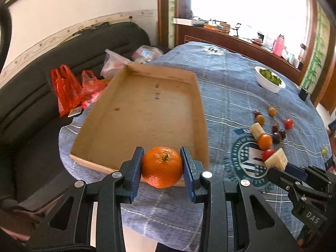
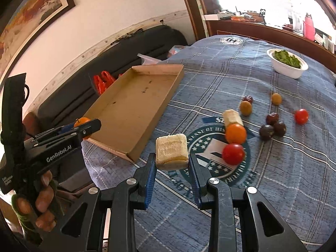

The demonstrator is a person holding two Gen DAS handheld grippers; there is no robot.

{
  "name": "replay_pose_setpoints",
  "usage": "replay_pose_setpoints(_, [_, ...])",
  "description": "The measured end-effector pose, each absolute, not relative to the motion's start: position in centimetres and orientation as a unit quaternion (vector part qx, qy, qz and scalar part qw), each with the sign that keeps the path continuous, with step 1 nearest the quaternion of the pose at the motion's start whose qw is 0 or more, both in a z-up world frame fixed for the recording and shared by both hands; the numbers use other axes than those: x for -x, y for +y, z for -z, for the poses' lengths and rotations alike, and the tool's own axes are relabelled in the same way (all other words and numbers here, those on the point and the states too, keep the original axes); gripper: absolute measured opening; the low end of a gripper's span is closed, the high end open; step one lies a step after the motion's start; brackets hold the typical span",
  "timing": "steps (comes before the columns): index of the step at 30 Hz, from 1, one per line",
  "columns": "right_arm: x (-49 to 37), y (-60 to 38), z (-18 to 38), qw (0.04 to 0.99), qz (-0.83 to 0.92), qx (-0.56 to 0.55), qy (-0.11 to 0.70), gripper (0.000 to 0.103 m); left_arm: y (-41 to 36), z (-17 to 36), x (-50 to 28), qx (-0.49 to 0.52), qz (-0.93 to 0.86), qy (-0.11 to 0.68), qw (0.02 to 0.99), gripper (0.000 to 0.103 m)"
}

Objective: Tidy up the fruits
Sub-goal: 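Carry the orange into the cardboard tray and open the left tool while the right carries the cube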

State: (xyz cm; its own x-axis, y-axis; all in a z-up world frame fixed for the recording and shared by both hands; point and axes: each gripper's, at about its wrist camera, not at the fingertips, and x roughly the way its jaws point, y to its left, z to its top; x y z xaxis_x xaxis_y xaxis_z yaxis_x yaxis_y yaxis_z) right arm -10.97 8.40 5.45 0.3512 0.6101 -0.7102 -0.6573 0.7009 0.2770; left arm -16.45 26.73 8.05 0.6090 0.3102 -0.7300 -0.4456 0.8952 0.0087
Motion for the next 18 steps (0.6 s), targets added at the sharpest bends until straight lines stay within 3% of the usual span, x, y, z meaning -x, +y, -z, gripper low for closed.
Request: replay_pose_setpoints(18, [10.1,17.2,-4.6,0.76,-0.472,0.033,0.445,0.03,32.7,-7.5,15.0,0.109,-0.252,0.396,0.876,0.033])
